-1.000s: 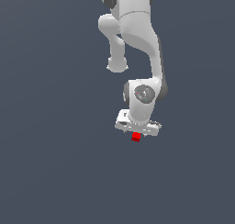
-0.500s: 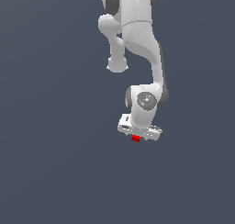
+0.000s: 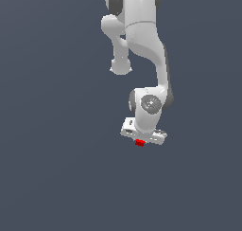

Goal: Pick up the red cube and move it to a goal position.

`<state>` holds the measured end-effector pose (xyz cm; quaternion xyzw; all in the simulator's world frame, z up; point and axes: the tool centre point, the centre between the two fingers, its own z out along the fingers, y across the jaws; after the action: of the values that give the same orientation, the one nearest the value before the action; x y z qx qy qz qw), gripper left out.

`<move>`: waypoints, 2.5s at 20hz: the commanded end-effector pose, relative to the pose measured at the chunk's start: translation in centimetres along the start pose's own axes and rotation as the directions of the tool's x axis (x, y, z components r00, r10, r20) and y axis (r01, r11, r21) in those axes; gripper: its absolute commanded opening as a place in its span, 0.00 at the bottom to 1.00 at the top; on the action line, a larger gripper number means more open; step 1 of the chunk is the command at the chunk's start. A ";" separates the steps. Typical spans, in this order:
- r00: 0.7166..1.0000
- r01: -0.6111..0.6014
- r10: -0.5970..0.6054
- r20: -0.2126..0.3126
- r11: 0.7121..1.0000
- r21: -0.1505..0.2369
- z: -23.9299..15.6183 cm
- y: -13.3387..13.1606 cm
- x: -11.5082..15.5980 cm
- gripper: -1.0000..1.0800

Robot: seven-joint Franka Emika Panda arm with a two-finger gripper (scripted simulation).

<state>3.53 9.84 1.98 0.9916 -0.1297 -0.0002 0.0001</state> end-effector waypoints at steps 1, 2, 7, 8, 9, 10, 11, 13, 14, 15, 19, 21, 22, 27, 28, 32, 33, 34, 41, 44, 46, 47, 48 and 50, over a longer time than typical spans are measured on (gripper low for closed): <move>1.000 0.000 0.000 0.000 1.000 0.000 0.0 0.0 0.0 0.00; 1.000 0.000 0.000 0.000 1.000 0.000 0.0 0.0 0.0 0.00; 1.000 0.000 0.000 0.000 1.000 0.000 -0.6 0.3 -0.1 0.00; 1.000 0.000 0.000 0.000 1.000 0.000 -0.8 0.4 -0.1 0.00; 1.000 0.000 0.000 0.000 1.000 0.000 -1.1 0.5 -0.2 0.00; 1.000 0.000 0.000 0.000 1.000 0.000 -1.4 0.7 -0.3 0.00; 1.000 0.000 0.000 0.000 1.000 0.000 -1.8 0.9 -0.3 0.00; 1.000 0.000 0.000 0.000 1.000 0.000 -2.6 1.3 -0.5 0.00; 1.000 0.000 0.000 0.000 1.000 0.000 -3.1 1.5 -0.6 0.00; 1.000 0.000 0.000 0.000 1.000 0.000 -3.7 1.8 -0.7 0.00; 1.000 0.000 0.000 0.000 1.000 0.000 -6.4 3.1 -1.2 0.00; 1.000 0.000 0.000 0.000 1.000 0.000 -8.1 4.0 -1.5 0.00; 1.000 0.000 0.000 0.000 1.000 0.001 -9.0 4.4 -1.7 0.00; 1.000 0.000 0.000 0.000 1.000 0.001 -13.8 6.8 -2.5 0.00; 1.000 0.000 0.000 0.000 1.000 0.001 -14.8 7.2 -2.7 0.00; 1.000 -0.001 0.001 0.000 1.000 0.002 -19.1 9.3 -3.4 0.00; 1.000 -0.001 0.001 0.000 1.000 0.002 -20.2 9.8 -3.6 0.00; 1.000 -0.001 0.001 0.000 1.000 0.002 -21.3 10.4 -3.8 0.00; 1.000 -0.001 0.001 0.001 1.000 0.002 -29.1 14.1 -5.0 0.00; 1.000 -0.001 0.001 0.001 1.000 0.002 -32.2 15.5 -5.5 0.00; 1.000 -0.001 0.001 0.000 1.000 0.002 -34.1 16.4 -5.7 0.00; 1.000 -0.001 0.001 0.000 1.000 0.002 -35.0 16.8 -5.8 0.00; 1.000 -0.001 0.001 0.000 1.000 0.002 -35.8 17.2 -5.9 0.00; 1.000 -0.001 0.001 0.000 1.000 0.001 -37.4 17.9 -6.1 0.00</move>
<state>-6.63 -5.42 38.12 0.9914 -0.1305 0.0003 -0.0008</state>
